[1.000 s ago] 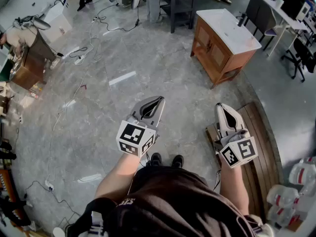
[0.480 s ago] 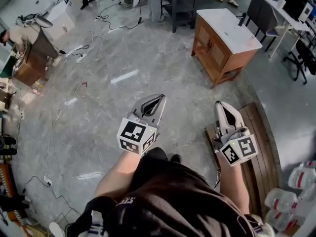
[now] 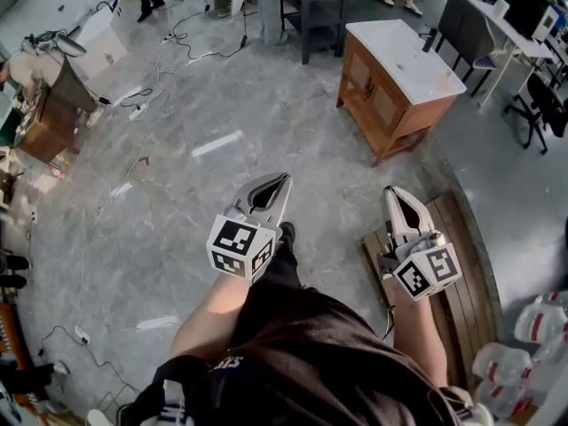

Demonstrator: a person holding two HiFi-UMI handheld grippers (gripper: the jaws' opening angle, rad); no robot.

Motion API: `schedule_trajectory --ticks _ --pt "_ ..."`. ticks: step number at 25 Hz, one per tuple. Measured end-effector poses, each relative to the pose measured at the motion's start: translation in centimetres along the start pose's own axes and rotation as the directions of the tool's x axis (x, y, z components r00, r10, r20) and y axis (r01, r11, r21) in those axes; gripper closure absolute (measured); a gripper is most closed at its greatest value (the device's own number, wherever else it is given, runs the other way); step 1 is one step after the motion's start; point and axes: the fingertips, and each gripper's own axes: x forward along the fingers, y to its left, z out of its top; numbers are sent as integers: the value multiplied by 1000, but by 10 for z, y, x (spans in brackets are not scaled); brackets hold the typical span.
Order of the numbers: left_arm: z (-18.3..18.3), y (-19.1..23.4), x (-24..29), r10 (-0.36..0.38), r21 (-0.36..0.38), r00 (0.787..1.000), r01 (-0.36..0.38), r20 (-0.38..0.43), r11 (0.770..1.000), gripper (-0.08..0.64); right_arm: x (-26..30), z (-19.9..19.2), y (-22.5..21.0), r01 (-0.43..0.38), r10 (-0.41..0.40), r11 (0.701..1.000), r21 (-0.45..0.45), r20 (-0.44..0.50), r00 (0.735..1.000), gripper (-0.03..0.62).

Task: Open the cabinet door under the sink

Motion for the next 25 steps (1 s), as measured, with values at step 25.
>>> schedule_trajectory --ticks 25 --pt "39 280 266 -183 -4 982 183 -43 983 541 361 5 -129 112 -109 993 40 -71 992 577"
